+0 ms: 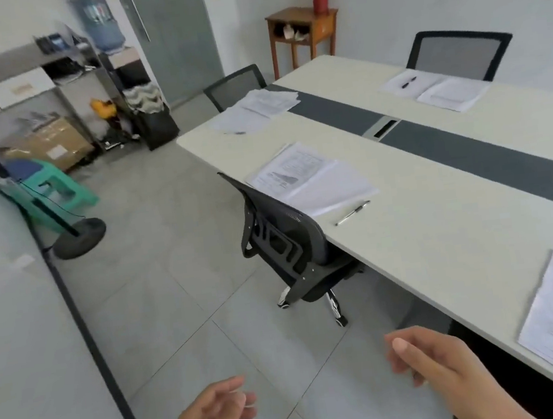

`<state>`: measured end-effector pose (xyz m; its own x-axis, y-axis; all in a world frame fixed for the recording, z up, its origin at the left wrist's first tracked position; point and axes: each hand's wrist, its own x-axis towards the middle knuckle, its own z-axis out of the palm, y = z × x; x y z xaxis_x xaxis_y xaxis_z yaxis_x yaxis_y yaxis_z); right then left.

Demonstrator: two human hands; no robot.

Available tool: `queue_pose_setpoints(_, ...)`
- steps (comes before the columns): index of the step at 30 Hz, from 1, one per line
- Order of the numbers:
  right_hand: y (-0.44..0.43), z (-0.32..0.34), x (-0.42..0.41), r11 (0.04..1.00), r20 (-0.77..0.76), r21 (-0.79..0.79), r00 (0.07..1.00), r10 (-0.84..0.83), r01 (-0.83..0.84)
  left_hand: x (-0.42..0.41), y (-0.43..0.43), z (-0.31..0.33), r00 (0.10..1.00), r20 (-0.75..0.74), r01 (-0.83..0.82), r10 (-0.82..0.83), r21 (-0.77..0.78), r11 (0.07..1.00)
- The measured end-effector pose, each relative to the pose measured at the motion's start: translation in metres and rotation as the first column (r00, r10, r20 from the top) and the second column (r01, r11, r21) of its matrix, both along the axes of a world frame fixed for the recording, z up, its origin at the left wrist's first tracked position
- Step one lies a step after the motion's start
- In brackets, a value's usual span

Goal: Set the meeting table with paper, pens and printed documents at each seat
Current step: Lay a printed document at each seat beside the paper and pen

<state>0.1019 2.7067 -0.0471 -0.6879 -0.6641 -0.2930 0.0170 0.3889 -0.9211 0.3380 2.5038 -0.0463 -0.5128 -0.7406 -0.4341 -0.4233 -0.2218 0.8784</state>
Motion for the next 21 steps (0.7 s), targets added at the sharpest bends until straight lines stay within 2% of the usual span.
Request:
queue_pose_setpoints(7,-0.063,0.006,-0.018,0.999,-0.022,-0.018,0.999,-0.035,0.034,-0.021,-0.066,-0.013,1.0,0.007,-0.022,0.022,0.082,0.996)
queue_pose_setpoints(14,-0.163,-0.014,-0.076,0.994,-0.016,0.019,0.994,-0.104,0.104,-0.077,-0.173,-0.002,1.0,0.023,0.009,-0.01,0.051,0.999)
queue_pose_setpoints(21,-0.266,-0.005,-0.128,0.991,-0.002,-0.004,0.991,-0.133,0.133,-0.135,-0.276,0.012,0.997,-0.015,0.075,-0.076,-0.006,0.997)
